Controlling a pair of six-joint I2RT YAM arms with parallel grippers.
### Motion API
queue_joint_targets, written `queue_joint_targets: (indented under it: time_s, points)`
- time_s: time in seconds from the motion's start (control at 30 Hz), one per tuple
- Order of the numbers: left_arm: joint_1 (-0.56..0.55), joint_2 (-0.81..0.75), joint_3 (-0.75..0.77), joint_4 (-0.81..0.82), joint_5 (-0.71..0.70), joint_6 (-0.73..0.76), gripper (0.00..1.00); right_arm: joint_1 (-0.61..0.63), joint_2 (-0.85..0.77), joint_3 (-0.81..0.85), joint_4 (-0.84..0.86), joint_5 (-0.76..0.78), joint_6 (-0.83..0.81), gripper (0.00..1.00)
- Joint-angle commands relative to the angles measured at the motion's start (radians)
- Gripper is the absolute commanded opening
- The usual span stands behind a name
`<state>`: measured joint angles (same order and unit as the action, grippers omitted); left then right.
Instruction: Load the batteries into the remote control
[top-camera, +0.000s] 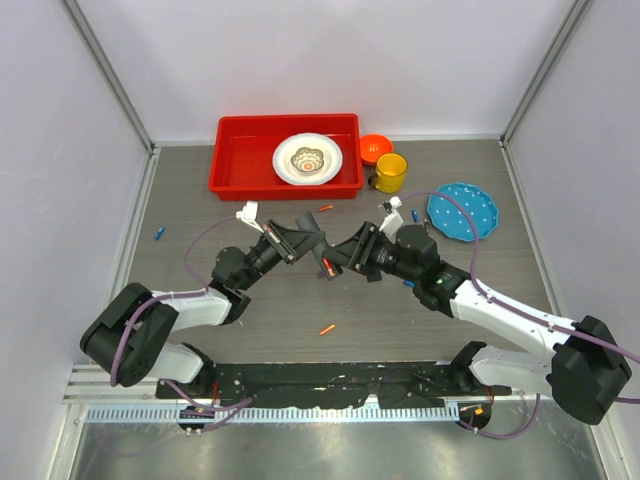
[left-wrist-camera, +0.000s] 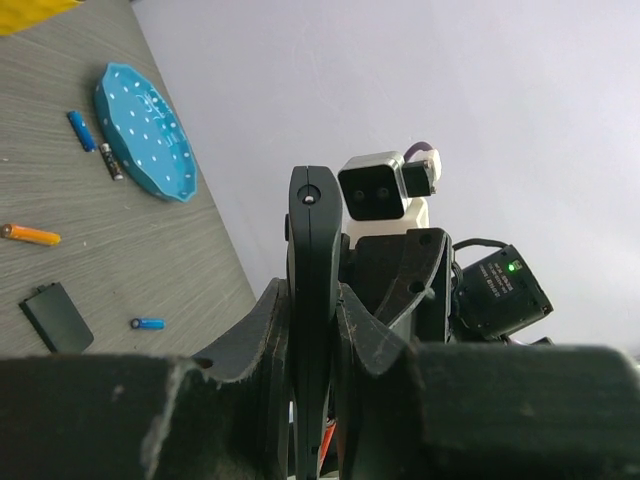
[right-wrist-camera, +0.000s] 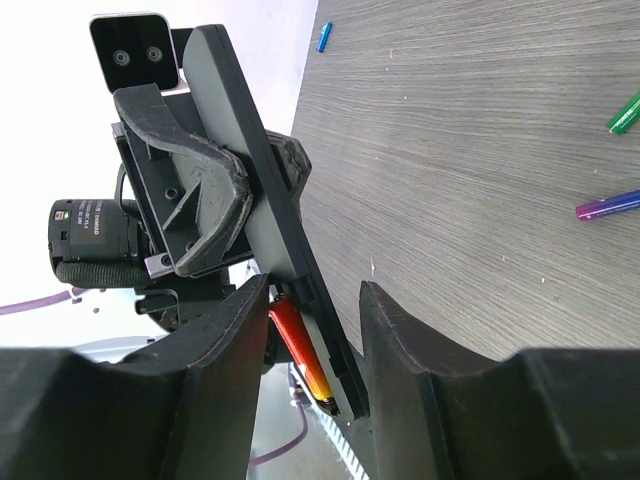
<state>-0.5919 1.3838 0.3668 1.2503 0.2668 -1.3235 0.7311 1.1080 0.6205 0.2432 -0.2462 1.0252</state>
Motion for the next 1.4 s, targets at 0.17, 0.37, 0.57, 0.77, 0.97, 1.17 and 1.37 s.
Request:
queue_joint_targets:
  time_s: [0.17,0.37,0.57,0.77,0.97,1.17,1.37]
  points:
    - [0.007,-0.034,0.058,0.296,-0.083,-0.006,0.00,0.019,0.003,-0.004,-0.081,-0.001,-0.066,0.40]
    - [0.007,-0.032,0.054,0.296,-0.100,-0.008,0.00,0.034,0.009,0.011,-0.114,0.019,-0.096,0.41]
    - [0.007,-0.032,0.061,0.294,-0.107,-0.011,0.00,0.045,0.013,0.015,-0.128,0.028,-0.111,0.41]
    - [0.007,-0.035,0.064,0.294,-0.113,-0.013,0.00,0.051,0.024,0.012,-0.133,0.031,-0.120,0.41]
    - [0.007,-0.037,0.073,0.284,-0.123,-0.011,0.00,0.056,0.030,0.015,-0.148,0.042,-0.139,0.41]
    - [0.007,-0.040,0.081,0.270,-0.123,-0.011,0.00,0.062,0.033,0.015,-0.168,0.054,-0.160,0.41]
    - [0.007,-0.046,0.089,0.255,-0.121,-0.009,0.00,0.073,0.047,0.022,-0.189,0.067,-0.180,0.41]
